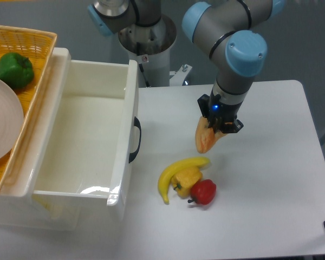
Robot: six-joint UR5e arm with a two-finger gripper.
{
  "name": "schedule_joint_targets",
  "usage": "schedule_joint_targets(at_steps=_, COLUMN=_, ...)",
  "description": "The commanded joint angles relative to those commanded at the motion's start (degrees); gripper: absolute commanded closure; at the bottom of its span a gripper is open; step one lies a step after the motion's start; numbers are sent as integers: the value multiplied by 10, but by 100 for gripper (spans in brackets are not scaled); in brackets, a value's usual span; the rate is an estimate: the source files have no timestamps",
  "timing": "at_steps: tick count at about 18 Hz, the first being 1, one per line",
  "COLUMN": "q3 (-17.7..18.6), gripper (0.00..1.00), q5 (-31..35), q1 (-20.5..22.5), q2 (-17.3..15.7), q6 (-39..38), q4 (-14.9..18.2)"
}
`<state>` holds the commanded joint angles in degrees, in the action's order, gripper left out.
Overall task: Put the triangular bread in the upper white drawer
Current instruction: 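Hold the triangular bread slice in the gripper above the table, then lift the held bread and carry it toward the open white drawer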
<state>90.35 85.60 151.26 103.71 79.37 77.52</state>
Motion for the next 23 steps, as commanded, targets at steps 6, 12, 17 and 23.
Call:
schedule_joint_targets(at_steps=6, q3=-2, gripper=98, q5=1, q1=-2, q2=0, q6=-33, q4=1)
schedule_joint_targets(at_steps=12, q3=-18, gripper=97, q5=0, q1=-3, q2=1, q6=-54, q4=6)
schedule_joint_targets(at_steps=17, q3=-40, gripper=97, q5=-3, q1=-17, q2=2, q6=-99, q4=7)
schedule_joint_targets(at_steps=23, q3=-45, gripper=97, q5=-16, q1=-37, q2=0, q6=-171, q4=35)
